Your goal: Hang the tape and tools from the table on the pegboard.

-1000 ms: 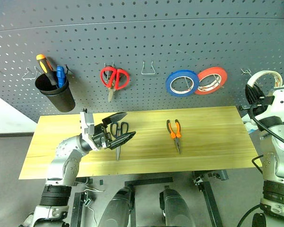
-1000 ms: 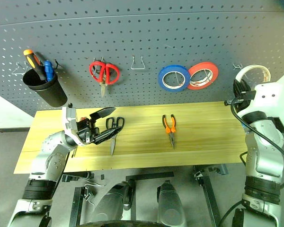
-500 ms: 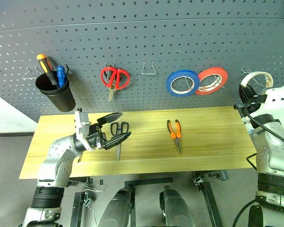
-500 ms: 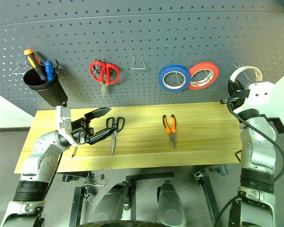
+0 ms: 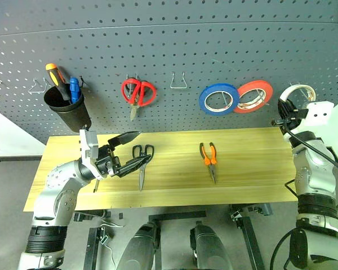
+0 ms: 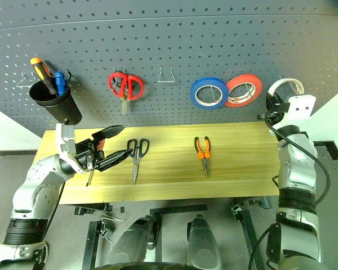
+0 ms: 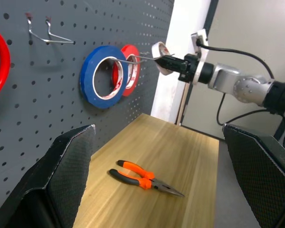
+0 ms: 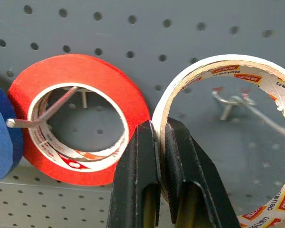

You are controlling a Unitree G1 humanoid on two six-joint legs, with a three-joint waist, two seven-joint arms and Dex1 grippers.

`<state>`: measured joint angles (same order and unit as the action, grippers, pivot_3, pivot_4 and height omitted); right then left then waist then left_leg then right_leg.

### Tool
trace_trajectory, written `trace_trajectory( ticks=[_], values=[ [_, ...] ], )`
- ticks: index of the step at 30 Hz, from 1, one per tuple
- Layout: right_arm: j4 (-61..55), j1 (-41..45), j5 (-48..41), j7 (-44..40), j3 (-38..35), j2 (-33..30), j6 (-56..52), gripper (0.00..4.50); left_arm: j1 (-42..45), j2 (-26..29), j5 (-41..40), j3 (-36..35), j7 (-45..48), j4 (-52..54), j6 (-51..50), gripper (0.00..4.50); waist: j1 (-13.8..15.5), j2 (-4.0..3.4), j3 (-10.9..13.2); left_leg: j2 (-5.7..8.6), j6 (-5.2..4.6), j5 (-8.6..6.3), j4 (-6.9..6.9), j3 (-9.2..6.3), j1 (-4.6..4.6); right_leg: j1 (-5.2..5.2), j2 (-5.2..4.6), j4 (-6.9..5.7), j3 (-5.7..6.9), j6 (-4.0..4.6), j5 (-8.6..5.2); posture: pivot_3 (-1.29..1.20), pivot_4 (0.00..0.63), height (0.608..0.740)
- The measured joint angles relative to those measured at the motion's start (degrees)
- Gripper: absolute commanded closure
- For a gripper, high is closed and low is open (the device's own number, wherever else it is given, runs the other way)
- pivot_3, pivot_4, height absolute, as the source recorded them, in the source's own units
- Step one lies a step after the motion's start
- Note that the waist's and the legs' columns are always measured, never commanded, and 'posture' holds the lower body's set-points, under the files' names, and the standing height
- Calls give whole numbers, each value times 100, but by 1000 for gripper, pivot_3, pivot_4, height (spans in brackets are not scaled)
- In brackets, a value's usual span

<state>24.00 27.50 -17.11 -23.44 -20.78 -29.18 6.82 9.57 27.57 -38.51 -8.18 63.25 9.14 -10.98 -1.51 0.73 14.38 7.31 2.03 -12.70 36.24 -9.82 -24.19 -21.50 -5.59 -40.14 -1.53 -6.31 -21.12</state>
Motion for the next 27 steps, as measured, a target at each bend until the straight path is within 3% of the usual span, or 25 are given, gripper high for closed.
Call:
trace_trajectory(
  ticks=[10,13,23,27],
  values=[
    [933,494,85,-107,44,-1,463,4437,-61,63,-80,-59,-125,93,-99,0,92,8,6,-1,-1,0,-3,0,-1,1,0,6,0,1,0,134,271,715],
    [1056,521,122,-98,50,-6,495,3654,-82,64,-84,-59,-147,134,-101,0,84,9,7,-1,-2,-1,-4,0,-1,1,0,6,0,1,0,132,271,715],
    [1242,520,218,-21,58,-19,491,232,-90,62,-83,-59,-212,169,-100,0,87,7,9,-1,-6,-3,-6,0,-1,0,-1,9,-1,1,0,122,269,715],
    [1160,453,239,-48,117,-47,394,232,-141,57,-82,-56,-226,185,-100,0,87,7,9,-2,-5,-3,-8,0,-2,0,0,11,-1,1,0,110,267,715]
  ],
)
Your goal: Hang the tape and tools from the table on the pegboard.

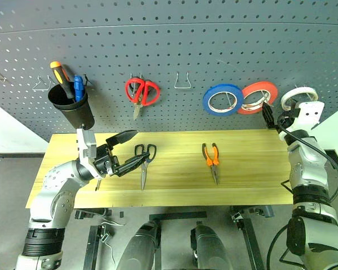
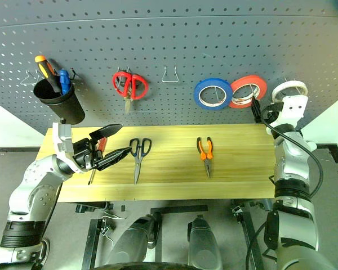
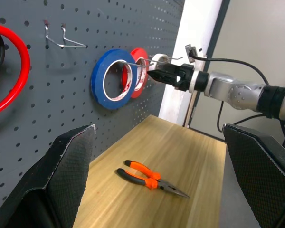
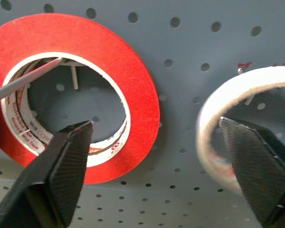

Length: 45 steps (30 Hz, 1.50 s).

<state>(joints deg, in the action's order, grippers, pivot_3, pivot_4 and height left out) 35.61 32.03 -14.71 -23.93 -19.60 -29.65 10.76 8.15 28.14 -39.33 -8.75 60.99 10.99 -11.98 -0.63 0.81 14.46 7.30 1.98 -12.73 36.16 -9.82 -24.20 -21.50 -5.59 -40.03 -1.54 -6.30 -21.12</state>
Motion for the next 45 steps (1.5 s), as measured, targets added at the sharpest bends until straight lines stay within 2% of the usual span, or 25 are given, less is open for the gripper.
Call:
trace_trajectory(
  ticks=[6,15,22,30,37,45],
  values=[
    [-849,-637,-12,-2,26,-3,-426,232,-264,36,7,9,23,42,-10,0,3,-1,0,0,-6,-4,-2,0,-6,-4,-2,7,-1,0,0,98,271,715],
    [-3393,-2243,-280,298,-3,52,-1808,232,-838,263,126,12,135,48,-18,0,-2,-3,2,-2,-25,-15,-7,-2,-8,-10,-2,11,-11,2,-1,52,279,715],
    [-5284,-3336,-625,856,16,458,-3120,232,-1206,299,346,27,151,-60,-2,0,-20,-4,9,-5,-30,-19,-12,-3,-15,-12,-3,27,-12,4,1,29,292,715],
    [-6313,-3318,-566,1669,758,1133,-4222,232,-1268,302,499,18,-42,-153,-24,0,-19,-3,59,-13,-32,-20,-31,-3,-20,-16,1,56,-12,11,5,20,315,715],
    [-6366,-3066,-238,2182,1335,1537,-4754,232,-1612,312,491,-1,-486,131,-331,0,-49,16,146,-14,-30,-19,-79,-1,-22,-28,-2,82,-12,11,5,19,349,715],
    [-6286,-2785,136,2459,1655,1763,-5045,232,-1959,357,357,-163,-885,610,-872,0,-54,21,278,-17,-29,-18,-91,3,-24,-36,-2,85,-12,11,5,18,376,715]
  ],
)
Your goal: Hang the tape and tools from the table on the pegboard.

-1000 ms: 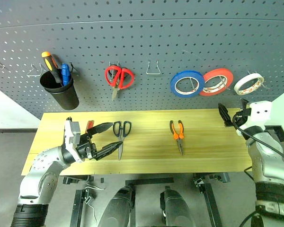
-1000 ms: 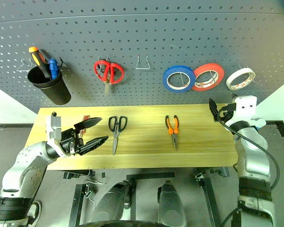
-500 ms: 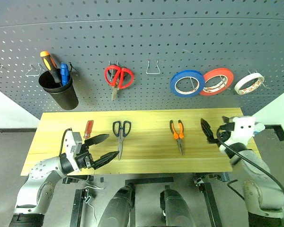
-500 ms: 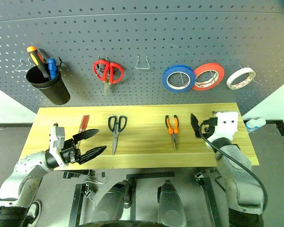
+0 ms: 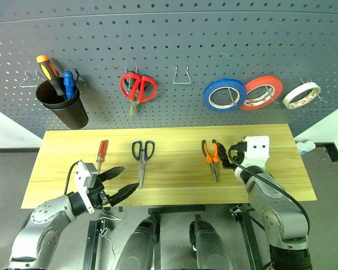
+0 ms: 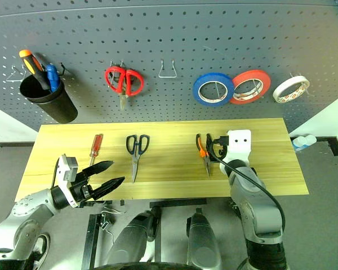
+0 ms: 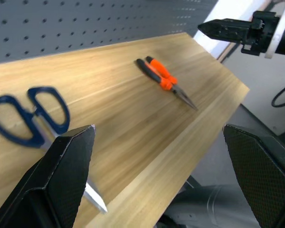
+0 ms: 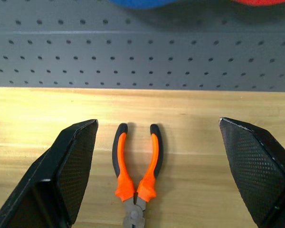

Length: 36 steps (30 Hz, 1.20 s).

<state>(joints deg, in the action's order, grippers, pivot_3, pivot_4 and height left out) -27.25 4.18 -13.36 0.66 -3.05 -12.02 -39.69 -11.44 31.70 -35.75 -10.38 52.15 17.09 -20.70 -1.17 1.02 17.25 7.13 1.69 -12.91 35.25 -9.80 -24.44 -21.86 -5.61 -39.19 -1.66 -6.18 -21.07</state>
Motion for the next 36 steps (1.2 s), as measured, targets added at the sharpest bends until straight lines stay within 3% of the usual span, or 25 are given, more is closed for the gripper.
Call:
trace_trajectory(
  ticks=[11,36],
  values=[
    [841,504,427,75,503,253,-448,232,-398,36,-203,-157,-211,456,-286,0,-7,9,149,-2,1,0,-8,6,-7,-16,-2,0,0,1,0,21,400,715],
    [1715,1382,631,-320,575,227,-1056,232,-1073,0,-365,-186,-435,1037,-387,0,-17,16,329,-5,1,1,-10,17,-43,-57,-4,-1,0,1,1,10,434,715]
  ],
)
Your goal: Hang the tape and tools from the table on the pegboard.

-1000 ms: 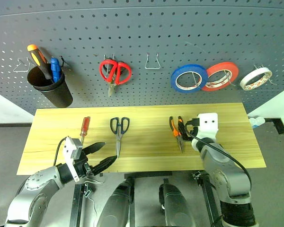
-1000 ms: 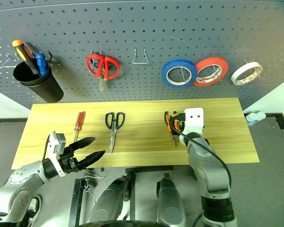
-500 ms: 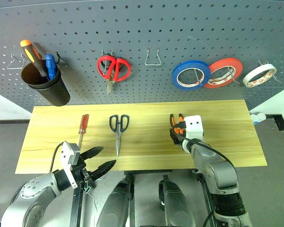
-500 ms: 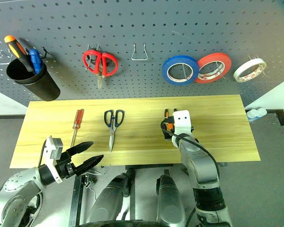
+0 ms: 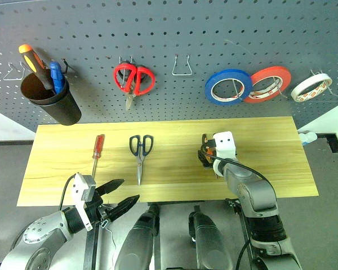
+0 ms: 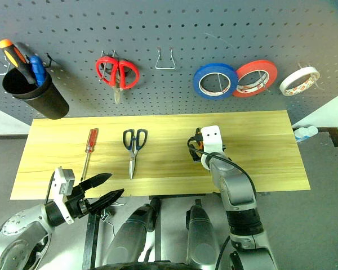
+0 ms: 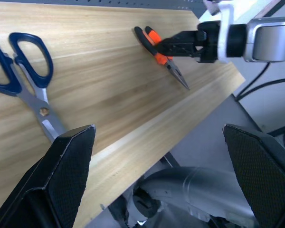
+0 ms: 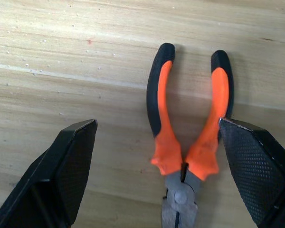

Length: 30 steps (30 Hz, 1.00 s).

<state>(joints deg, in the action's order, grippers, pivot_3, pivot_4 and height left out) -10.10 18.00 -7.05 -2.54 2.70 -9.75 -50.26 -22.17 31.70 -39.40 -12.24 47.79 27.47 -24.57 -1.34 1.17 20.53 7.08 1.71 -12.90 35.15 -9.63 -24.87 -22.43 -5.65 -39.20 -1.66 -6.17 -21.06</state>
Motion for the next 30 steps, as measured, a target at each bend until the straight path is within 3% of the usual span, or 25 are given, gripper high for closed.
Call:
trace_trajectory(
  ticks=[30],
  values=[
    [320,64,246,-158,-81,-157,-78,232,-450,20,-191,-66,-188,410,-42,0,-2,17,126,0,24,14,9,2,-47,-42,0,-2,3,-1,1,4,457,715]
  ],
)
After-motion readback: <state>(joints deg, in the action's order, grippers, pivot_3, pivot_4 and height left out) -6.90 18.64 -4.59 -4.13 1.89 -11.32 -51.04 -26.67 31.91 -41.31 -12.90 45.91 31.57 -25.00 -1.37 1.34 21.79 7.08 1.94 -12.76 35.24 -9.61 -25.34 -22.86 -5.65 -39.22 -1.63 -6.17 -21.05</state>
